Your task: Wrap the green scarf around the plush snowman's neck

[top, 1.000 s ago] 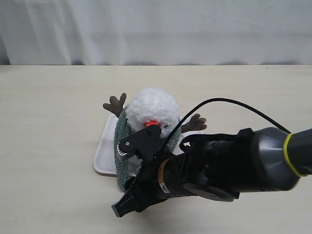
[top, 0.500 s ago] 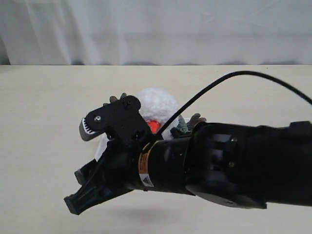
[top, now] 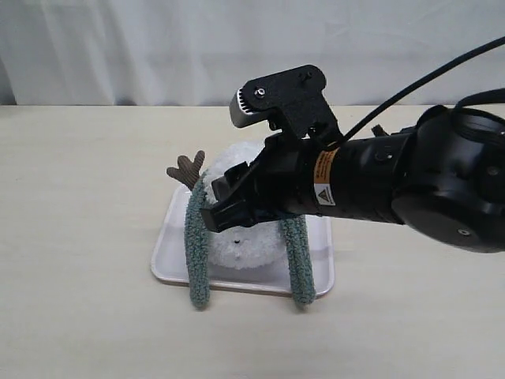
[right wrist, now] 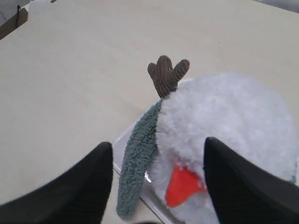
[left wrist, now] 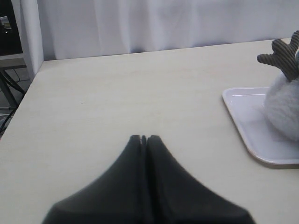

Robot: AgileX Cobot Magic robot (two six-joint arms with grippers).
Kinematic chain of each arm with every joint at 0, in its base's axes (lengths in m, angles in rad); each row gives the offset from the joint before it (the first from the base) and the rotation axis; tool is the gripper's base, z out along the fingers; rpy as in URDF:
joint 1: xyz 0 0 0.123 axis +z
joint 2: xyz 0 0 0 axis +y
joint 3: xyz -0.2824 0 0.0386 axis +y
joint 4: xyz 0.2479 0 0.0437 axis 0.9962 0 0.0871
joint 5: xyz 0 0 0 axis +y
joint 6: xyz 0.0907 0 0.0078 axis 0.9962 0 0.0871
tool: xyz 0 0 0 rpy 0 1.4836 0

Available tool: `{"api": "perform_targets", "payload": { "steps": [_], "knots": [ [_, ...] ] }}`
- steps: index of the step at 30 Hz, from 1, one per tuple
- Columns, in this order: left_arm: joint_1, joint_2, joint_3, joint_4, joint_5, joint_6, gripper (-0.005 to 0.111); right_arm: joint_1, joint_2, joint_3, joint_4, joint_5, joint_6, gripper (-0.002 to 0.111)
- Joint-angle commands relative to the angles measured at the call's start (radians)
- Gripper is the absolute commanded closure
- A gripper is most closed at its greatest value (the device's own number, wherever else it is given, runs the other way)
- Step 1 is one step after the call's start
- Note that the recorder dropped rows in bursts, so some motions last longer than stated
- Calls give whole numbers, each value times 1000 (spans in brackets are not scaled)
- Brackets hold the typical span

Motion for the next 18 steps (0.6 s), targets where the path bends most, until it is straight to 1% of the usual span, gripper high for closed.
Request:
{"api": "perform_targets", "payload": {
  "steps": [1,2,4,6,8,11,14,16,18],
  "knots": [
    [2,-2,4,-1,-9,-2,107,-7,-6,-17,-9,46,-18,45],
    [2,-2,4,-1,-9,-2,107,-7,-6,-42,-9,171,-18,48],
    [2,-2,4,-1,-9,-2,107,-7,-6,-74,-56,330,-16,53],
    [2,-2,4,-1,-9,-2,107,-7,-6,-78,-76,426,0,58],
    [2,-2,4,-1,-9,-2,107,-7,-6,-65,-76,477,-5,63],
    [2,-2,4,-1,-9,-2,107,-7,-6,-14,-50,465,-24,63],
    [2,-2,4,-1,-9,-2,107,-7,-6,60,-26,356,-22,63],
    [2,-2,4,-1,-9,-2,107,-7,-6,103,-21,247,8,59],
    [2,-2,4,-1,-9,-2,107,-7,5,115,-35,205,52,53]
  ]
}}
